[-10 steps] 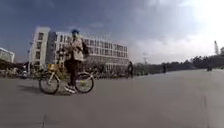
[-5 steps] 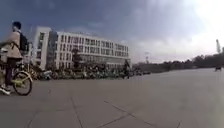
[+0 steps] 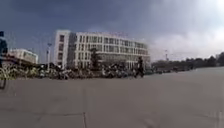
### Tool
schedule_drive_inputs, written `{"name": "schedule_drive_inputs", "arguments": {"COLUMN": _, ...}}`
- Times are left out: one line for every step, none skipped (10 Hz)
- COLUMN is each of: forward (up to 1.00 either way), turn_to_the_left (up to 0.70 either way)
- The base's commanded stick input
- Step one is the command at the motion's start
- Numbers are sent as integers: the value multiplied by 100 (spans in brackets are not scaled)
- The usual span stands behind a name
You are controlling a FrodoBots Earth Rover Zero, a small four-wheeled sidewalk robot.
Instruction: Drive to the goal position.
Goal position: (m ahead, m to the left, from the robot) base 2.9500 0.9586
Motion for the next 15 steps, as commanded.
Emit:
{"name": "schedule_drive_inputs", "arguments": {"forward": 70, "turn_to_the_left": 35}}
{"name": "schedule_drive_inputs", "arguments": {"forward": 70, "turn_to_the_left": 35}}
{"name": "schedule_drive_inputs", "arguments": {"forward": 70, "turn_to_the_left": 35}}
{"name": "schedule_drive_inputs", "arguments": {"forward": 70, "turn_to_the_left": 35}}
{"name": "schedule_drive_inputs", "arguments": {"forward": 70, "turn_to_the_left": 35}}
{"name": "schedule_drive_inputs", "arguments": {"forward": 70, "turn_to_the_left": 35}}
{"name": "schedule_drive_inputs", "arguments": {"forward": 70, "turn_to_the_left": 35}}
{"name": "schedule_drive_inputs", "arguments": {"forward": 70, "turn_to_the_left": 35}}
{"name": "schedule_drive_inputs", "arguments": {"forward": 70, "turn_to_the_left": 15}}
{"name": "schedule_drive_inputs", "arguments": {"forward": 70, "turn_to_the_left": 2}}
{"name": "schedule_drive_inputs", "arguments": {"forward": 70, "turn_to_the_left": 1}}
{"name": "schedule_drive_inputs", "arguments": {"forward": 70, "turn_to_the_left": 0}}
{"name": "schedule_drive_inputs", "arguments": {"forward": 70, "turn_to_the_left": 0}}
{"name": "schedule_drive_inputs", "arguments": {"forward": 70, "turn_to_the_left": 0}}
{"name": "schedule_drive_inputs", "arguments": {"forward": 70, "turn_to_the_left": 0}}
